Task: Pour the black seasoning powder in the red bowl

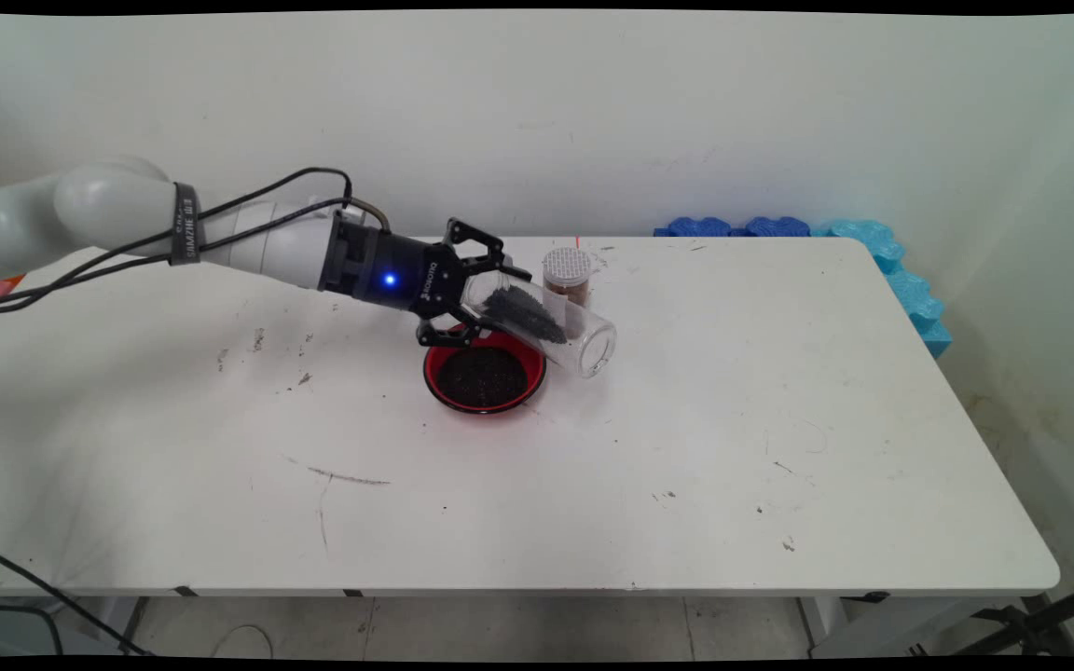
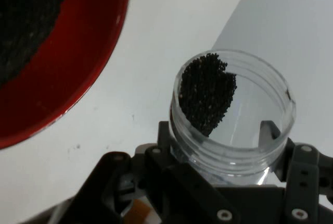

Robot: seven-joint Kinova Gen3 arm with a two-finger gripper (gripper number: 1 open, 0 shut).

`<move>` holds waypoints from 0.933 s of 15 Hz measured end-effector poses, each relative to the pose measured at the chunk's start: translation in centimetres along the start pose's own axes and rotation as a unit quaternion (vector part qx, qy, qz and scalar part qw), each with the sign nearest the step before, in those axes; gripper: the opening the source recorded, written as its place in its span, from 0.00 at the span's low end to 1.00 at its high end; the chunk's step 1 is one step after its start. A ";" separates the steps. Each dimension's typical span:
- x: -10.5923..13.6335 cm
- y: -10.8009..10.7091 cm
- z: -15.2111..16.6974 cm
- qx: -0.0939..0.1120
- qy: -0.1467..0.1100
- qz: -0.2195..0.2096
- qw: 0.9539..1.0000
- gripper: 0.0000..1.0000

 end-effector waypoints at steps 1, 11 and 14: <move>0.0 0.1 -0.1 0.000 -0.001 0.023 1.000 0.00; -0.5 1.3 -0.8 0.006 -0.009 0.202 0.979 0.00; -0.8 1.9 -1.0 0.008 -0.014 0.259 0.966 0.00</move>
